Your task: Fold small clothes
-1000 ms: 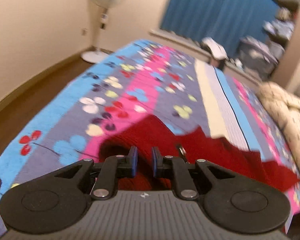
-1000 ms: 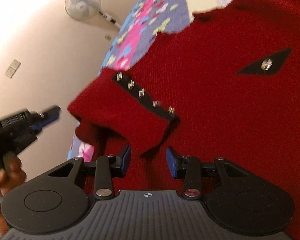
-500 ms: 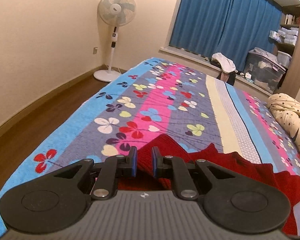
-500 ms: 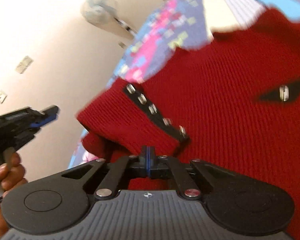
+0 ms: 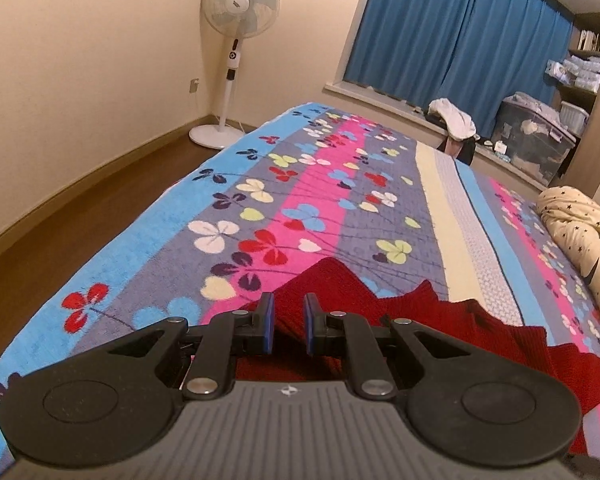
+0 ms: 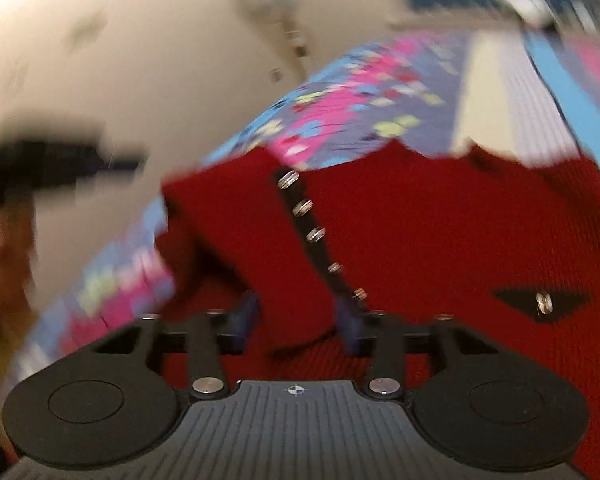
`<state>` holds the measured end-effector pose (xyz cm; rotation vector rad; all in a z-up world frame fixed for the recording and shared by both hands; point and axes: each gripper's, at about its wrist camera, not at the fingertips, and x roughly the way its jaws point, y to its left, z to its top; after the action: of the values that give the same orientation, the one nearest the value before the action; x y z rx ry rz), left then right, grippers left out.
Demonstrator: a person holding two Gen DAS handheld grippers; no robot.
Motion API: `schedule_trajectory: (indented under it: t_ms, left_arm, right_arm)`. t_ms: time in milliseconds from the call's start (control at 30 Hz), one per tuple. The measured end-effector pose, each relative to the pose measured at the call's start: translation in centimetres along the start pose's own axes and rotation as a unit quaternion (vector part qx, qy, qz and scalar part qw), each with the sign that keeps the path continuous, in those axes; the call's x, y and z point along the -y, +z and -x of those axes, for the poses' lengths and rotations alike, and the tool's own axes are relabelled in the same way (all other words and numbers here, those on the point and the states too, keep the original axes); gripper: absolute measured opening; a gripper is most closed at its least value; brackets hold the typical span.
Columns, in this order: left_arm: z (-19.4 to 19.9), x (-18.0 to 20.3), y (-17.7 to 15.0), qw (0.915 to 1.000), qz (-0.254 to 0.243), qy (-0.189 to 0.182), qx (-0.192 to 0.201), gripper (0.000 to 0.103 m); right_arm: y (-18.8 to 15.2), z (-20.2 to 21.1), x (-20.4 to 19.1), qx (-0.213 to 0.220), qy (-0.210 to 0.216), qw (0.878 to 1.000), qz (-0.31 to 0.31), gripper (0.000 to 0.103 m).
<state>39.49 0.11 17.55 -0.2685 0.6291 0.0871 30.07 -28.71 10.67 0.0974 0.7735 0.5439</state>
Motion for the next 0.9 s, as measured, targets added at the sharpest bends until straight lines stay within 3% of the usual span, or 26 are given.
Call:
schedule_trajectory:
  t_ms: [67, 167, 200, 233, 300, 400, 500, 600, 700, 800, 833, 900]
  left_arm:
    - [-0.2, -0.4, -0.1, 1.0000, 0.006, 0.001, -0.004, 0.015]
    - [-0.4, -0.7, -0.1, 0.9998, 0.015, -0.003, -0.009, 0.015]
    - [-0.3, -0.7, -0.1, 0.9999, 0.014, -0.002, -0.009, 0.015]
    - [-0.3, -0.7, -0.1, 0.9999, 0.012, -0.002, -0.008, 0.015]
    - [-0.2, -0.8, -0.1, 0.9999, 0.013, -0.001, -0.006, 0.015]
    - [-0.2, -1.0, -0.1, 0.9998, 0.018, 0.000, -0.007, 0.015]
    - [-0.3, -0.9, -0.2, 0.9998, 0.016, -0.003, -0.010, 0.015]
    - [-0.4, -0.6, -0.4, 0.9997, 0.014, -0.010, -0.015, 0.015]
    - [-0.9, 0.0, -0.8, 0.9990, 0.013, -0.028, -0.031, 0.015]
    - [-1.7, 0.9, -1.5, 0.9975, 0.002, -0.045, -0.055, 0.016]
    - [-2.1, 1.2, -1.9, 0.9964, -0.003, -0.051, -0.067, 0.021]
    - [-2.8, 1.7, -2.7, 0.9941, -0.009, -0.058, -0.092, 0.025]
  right_arm:
    - [-1.0, -0.8, -2.0, -0.006, -0.014, 0.998, 0.060, 0.050]
    - [-1.8, -1.7, -2.4, -0.011, -0.052, 0.993, 0.102, 0.047]
    - [-1.9, -2.0, -2.2, -0.015, -0.064, 0.992, 0.105, 0.031]
    - [-1.9, -2.2, -1.8, -0.017, -0.061, 0.993, 0.097, 0.006]
    - [-1.5, -1.4, -1.0, -0.007, -0.049, 0.997, 0.067, 0.004]
    - [0.0, 0.1, 0.0, 0.037, -0.071, 0.994, 0.071, 0.003]
    - [2.6, 2.7, 3.2, 0.077, -0.132, 0.987, 0.057, 0.000]
    - [4.0, 4.2, 8.3, 0.088, -0.238, 0.967, 0.029, 0.000]
    - [4.3, 4.9, 14.0, 0.058, -0.328, 0.942, -0.041, 0.000]
    - [3.8, 5.6, 18.1, 0.029, -0.355, 0.924, -0.137, 0.003]
    - [3.6, 5.9, 18.8, 0.031, -0.360, 0.918, -0.165, 0.005]
    - [3.3, 6.8, 20.1, 0.044, -0.338, 0.912, -0.228, 0.012]
